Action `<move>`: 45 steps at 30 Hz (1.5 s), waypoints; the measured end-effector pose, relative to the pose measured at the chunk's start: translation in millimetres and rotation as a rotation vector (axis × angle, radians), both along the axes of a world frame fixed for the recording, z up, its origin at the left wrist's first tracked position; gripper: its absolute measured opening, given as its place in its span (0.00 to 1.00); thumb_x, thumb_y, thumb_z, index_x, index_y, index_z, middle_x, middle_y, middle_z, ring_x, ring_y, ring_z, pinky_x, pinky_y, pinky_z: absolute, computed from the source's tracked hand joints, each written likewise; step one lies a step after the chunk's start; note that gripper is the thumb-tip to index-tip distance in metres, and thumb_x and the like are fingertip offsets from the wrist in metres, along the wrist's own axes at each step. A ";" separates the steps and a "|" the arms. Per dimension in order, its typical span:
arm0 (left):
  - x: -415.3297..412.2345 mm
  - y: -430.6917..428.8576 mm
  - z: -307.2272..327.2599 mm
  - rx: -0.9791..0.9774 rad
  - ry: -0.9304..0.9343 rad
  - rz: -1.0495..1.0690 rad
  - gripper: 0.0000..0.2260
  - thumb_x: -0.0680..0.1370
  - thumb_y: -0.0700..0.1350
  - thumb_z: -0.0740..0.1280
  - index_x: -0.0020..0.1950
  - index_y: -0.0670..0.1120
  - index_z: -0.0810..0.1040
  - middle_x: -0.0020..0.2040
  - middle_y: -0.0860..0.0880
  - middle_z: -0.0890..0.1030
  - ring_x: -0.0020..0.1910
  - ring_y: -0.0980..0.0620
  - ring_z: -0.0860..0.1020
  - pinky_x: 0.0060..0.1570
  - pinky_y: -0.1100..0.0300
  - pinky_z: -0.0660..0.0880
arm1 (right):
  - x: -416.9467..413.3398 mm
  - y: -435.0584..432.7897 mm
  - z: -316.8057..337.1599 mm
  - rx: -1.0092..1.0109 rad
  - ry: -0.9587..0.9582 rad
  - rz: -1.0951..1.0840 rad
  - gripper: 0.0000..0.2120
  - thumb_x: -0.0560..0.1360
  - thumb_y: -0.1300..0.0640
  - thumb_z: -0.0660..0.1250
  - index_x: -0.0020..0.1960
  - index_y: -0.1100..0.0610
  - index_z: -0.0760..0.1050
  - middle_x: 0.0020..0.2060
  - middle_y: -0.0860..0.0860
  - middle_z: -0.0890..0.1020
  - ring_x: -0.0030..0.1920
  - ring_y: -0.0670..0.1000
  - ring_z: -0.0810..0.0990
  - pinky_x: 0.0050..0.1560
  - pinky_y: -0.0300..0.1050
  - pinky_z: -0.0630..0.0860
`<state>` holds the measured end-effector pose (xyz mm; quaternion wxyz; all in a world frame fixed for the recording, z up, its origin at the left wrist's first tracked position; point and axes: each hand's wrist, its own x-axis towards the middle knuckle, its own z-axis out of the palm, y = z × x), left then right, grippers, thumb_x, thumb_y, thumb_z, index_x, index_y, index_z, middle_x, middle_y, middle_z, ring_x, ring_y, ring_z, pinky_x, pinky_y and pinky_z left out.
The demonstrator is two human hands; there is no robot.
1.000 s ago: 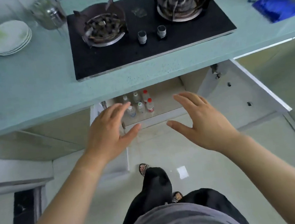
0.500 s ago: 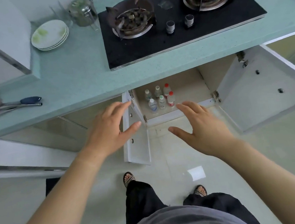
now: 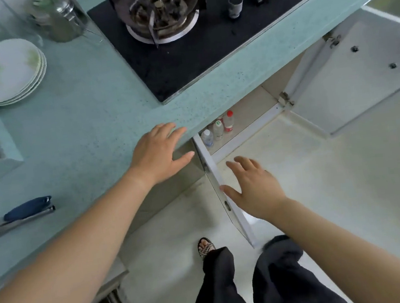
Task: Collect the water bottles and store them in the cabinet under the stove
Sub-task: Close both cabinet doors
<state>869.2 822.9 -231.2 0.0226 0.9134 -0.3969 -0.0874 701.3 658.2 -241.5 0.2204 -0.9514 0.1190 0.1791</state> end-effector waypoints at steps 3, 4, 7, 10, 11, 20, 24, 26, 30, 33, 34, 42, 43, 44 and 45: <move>35.0 -9.2 -40.7 0.049 0.011 -0.110 0.29 0.76 0.61 0.57 0.74 0.50 0.60 0.75 0.45 0.61 0.74 0.45 0.58 0.69 0.48 0.59 | 19.4 16.8 -34.8 0.019 0.049 -0.103 0.27 0.78 0.44 0.56 0.72 0.54 0.57 0.72 0.52 0.62 0.71 0.55 0.62 0.64 0.52 0.68; 42.6 -11.5 -53.8 0.066 0.007 -0.147 0.29 0.76 0.61 0.57 0.75 0.51 0.58 0.75 0.45 0.60 0.74 0.45 0.57 0.70 0.47 0.58 | 23.5 20.4 -45.0 0.032 0.061 -0.137 0.26 0.78 0.44 0.57 0.72 0.54 0.57 0.71 0.52 0.63 0.69 0.56 0.64 0.62 0.52 0.70; 55.4 -11.6 -83.5 0.007 -0.062 -0.221 0.27 0.77 0.57 0.58 0.74 0.52 0.59 0.73 0.43 0.63 0.72 0.42 0.62 0.68 0.43 0.60 | 30.3 28.5 -68.9 0.080 0.076 -0.239 0.24 0.78 0.47 0.59 0.70 0.54 0.61 0.67 0.51 0.68 0.63 0.56 0.71 0.53 0.50 0.73; 61.9 -10.8 -93.0 -0.181 -0.073 -0.231 0.22 0.78 0.52 0.60 0.71 0.51 0.66 0.69 0.42 0.69 0.68 0.41 0.68 0.65 0.43 0.65 | 29.2 29.8 -81.9 0.129 0.032 -0.318 0.21 0.77 0.50 0.61 0.68 0.54 0.67 0.59 0.51 0.74 0.54 0.56 0.77 0.46 0.48 0.74; 63.3 -10.0 -93.3 -0.224 -0.051 -0.224 0.20 0.78 0.50 0.61 0.70 0.51 0.67 0.69 0.42 0.70 0.67 0.41 0.69 0.65 0.43 0.66 | 28.0 29.3 -83.3 0.145 0.018 -0.331 0.20 0.76 0.51 0.62 0.67 0.54 0.68 0.58 0.51 0.75 0.52 0.56 0.78 0.45 0.48 0.74; 67.6 -8.3 -99.2 -0.328 -0.020 -0.219 0.18 0.78 0.46 0.62 0.68 0.51 0.71 0.68 0.42 0.72 0.66 0.41 0.71 0.64 0.41 0.68 | 19.0 -2.7 -85.6 0.125 -0.084 -0.497 0.15 0.74 0.49 0.67 0.60 0.47 0.75 0.51 0.45 0.80 0.46 0.51 0.80 0.41 0.43 0.73; 66.9 -9.6 -98.9 -0.339 -0.031 -0.221 0.18 0.77 0.45 0.63 0.67 0.51 0.72 0.67 0.42 0.73 0.65 0.41 0.71 0.63 0.42 0.68 | 9.6 -24.0 -88.3 0.015 -0.163 -0.512 0.12 0.74 0.50 0.67 0.57 0.47 0.78 0.51 0.45 0.81 0.48 0.52 0.79 0.39 0.41 0.68; 66.3 -9.6 -98.4 -0.336 -0.036 -0.220 0.18 0.77 0.45 0.64 0.67 0.51 0.72 0.67 0.42 0.73 0.65 0.41 0.71 0.63 0.42 0.69 | 1.5 -34.9 -90.0 -0.026 -0.200 -0.499 0.12 0.74 0.50 0.68 0.56 0.48 0.78 0.51 0.46 0.81 0.50 0.52 0.78 0.39 0.41 0.69; 65.5 -10.5 -95.6 -0.313 -0.038 -0.208 0.18 0.77 0.46 0.62 0.68 0.51 0.71 0.67 0.43 0.73 0.65 0.42 0.71 0.64 0.44 0.68 | -4.5 -54.9 -95.6 -0.112 -0.304 -0.402 0.09 0.72 0.53 0.71 0.52 0.50 0.81 0.45 0.49 0.82 0.45 0.56 0.79 0.35 0.42 0.71; 63.8 -10.9 -93.4 -0.297 -0.034 -0.194 0.18 0.77 0.48 0.60 0.67 0.51 0.72 0.67 0.43 0.72 0.66 0.42 0.70 0.64 0.45 0.67 | 3.9 -73.8 -100.1 -0.130 -0.366 -0.386 0.07 0.71 0.55 0.72 0.50 0.51 0.82 0.43 0.50 0.82 0.43 0.58 0.78 0.33 0.44 0.72; 63.2 -11.8 -92.4 -0.286 -0.027 -0.182 0.19 0.77 0.50 0.59 0.67 0.50 0.72 0.68 0.43 0.72 0.66 0.42 0.70 0.65 0.45 0.67 | 8.7 -83.2 -101.2 -0.120 -0.372 -0.410 0.07 0.71 0.54 0.71 0.49 0.51 0.82 0.44 0.50 0.82 0.44 0.57 0.78 0.34 0.44 0.71; 55.9 -86.9 -80.4 -0.275 0.000 -0.091 0.21 0.76 0.54 0.59 0.67 0.50 0.73 0.68 0.44 0.72 0.68 0.41 0.68 0.67 0.47 0.64 | 70.0 -167.0 -104.0 -0.038 -0.422 -0.311 0.09 0.73 0.56 0.70 0.53 0.54 0.81 0.51 0.51 0.82 0.52 0.56 0.77 0.45 0.45 0.72; 58.1 -106.5 -78.6 -0.277 0.015 -0.089 0.21 0.76 0.54 0.58 0.67 0.50 0.73 0.69 0.44 0.71 0.68 0.42 0.68 0.67 0.48 0.63 | 73.3 -180.1 -104.6 -0.031 -0.433 -0.287 0.09 0.72 0.57 0.70 0.52 0.54 0.82 0.50 0.51 0.82 0.52 0.56 0.78 0.44 0.45 0.73; 61.1 -125.9 -77.2 -0.278 0.026 -0.090 0.21 0.76 0.54 0.58 0.67 0.50 0.73 0.69 0.45 0.71 0.68 0.43 0.68 0.67 0.49 0.63 | 74.9 -193.3 -105.5 -0.030 -0.441 -0.258 0.09 0.72 0.57 0.71 0.51 0.54 0.82 0.49 0.52 0.82 0.51 0.57 0.78 0.43 0.45 0.73; 65.4 -145.1 -76.4 -0.279 0.035 -0.090 0.21 0.76 0.54 0.58 0.67 0.50 0.72 0.69 0.45 0.71 0.68 0.44 0.67 0.67 0.50 0.63 | 75.7 -205.9 -106.5 -0.032 -0.449 -0.223 0.09 0.71 0.56 0.72 0.51 0.53 0.82 0.48 0.52 0.82 0.50 0.57 0.79 0.42 0.45 0.73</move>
